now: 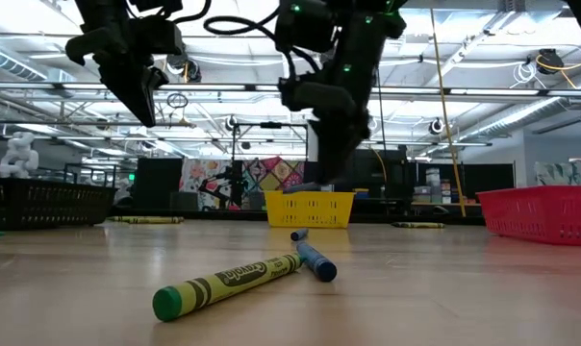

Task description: Sort crayons

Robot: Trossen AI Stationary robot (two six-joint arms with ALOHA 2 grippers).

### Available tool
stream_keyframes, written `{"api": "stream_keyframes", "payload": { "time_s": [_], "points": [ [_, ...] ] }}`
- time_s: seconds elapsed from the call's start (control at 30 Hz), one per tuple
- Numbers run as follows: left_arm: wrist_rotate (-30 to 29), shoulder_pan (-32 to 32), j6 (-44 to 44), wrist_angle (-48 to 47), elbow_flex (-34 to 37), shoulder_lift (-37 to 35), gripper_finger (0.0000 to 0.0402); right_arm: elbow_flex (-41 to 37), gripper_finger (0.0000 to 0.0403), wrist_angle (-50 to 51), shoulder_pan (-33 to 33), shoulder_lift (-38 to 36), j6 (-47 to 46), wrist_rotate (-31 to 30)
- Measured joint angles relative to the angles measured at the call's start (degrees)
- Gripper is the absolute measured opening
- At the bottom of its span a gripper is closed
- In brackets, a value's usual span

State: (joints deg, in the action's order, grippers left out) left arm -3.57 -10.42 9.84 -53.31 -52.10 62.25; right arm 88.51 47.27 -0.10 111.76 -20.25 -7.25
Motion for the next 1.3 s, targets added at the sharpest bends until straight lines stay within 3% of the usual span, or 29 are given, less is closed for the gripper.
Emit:
{"api": "stream_keyframes", "payload": {
  "time_s": [0.2, 0.53, 0.9, 1.3],
  "points": [
    [0.0, 0.0, 0.0, -0.3, 0.0, 0.0, 0.0000, 0.0, 0.0000, 7.1, 1.1, -0.6, -3.3, -4.9],
    [-0.1, 0.0, 0.0, -0.4, 0.0, 0.0, 0.0000, 0.0, 0.0000, 15.5, 2.6, -1.2, -7.6, -7.9],
    [-0.1, 0.0, 0.1, -0.4, 0.0, 0.0, 0.0000, -0.3, 0.0000, 20.6, 4.0, -10.0, -13.8, -11.1],
    [-0.2, 0.0, 0.1, -0.4, 0.0, 0.0, 0.0000, -20.2, 0.0000, 18.5, 5.9, -27.9, -29.7, -11.8]
  ]
}}
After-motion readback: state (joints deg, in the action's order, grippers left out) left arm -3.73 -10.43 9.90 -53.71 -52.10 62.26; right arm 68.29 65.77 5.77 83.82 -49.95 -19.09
